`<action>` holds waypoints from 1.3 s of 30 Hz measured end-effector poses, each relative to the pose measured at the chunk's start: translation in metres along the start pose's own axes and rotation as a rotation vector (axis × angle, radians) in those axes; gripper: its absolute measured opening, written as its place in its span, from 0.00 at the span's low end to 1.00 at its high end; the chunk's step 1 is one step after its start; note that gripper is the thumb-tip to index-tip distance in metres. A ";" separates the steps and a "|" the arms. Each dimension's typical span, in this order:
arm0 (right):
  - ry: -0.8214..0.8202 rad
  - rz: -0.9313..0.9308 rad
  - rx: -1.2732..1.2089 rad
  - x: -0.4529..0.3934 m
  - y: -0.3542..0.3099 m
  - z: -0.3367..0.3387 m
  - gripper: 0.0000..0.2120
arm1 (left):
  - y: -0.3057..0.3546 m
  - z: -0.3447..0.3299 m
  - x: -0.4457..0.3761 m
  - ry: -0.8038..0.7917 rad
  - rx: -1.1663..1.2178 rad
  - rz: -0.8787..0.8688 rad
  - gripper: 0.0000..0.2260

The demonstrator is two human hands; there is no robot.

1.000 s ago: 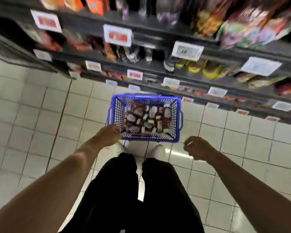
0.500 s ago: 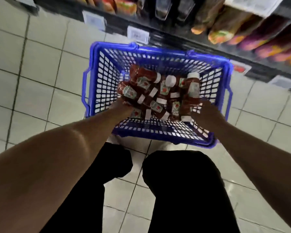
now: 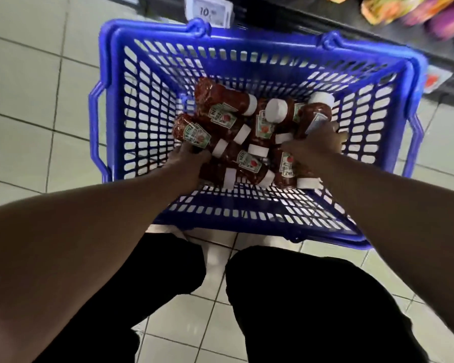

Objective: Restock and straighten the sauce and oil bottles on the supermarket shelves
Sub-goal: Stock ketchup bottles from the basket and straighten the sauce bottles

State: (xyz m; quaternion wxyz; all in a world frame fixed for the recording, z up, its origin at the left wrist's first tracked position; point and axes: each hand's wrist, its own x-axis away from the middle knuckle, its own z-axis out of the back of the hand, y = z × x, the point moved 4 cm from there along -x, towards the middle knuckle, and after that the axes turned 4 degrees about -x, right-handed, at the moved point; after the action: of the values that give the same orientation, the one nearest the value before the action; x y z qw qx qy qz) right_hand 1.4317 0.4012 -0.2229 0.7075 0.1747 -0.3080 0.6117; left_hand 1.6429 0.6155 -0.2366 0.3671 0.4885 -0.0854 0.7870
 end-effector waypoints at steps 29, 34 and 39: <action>-0.665 0.313 -1.557 0.419 -0.023 0.454 0.21 | 0.235 0.381 0.497 0.239 1.637 -0.612 0.21; -0.531 0.747 -1.530 0.497 -0.039 0.609 0.45 | 0.294 0.507 0.639 0.241 1.416 -1.039 0.39; -0.364 1.105 -1.484 0.551 -0.049 0.734 0.38 | 0.323 0.574 0.732 0.430 1.293 -1.182 0.32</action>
State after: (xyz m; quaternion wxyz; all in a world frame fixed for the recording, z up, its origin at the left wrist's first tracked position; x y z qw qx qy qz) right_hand 1.3507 0.3518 0.6914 0.1886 -0.3985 -0.7638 0.4714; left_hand 1.6493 0.4630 0.7368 0.3736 0.4059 0.7094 0.4386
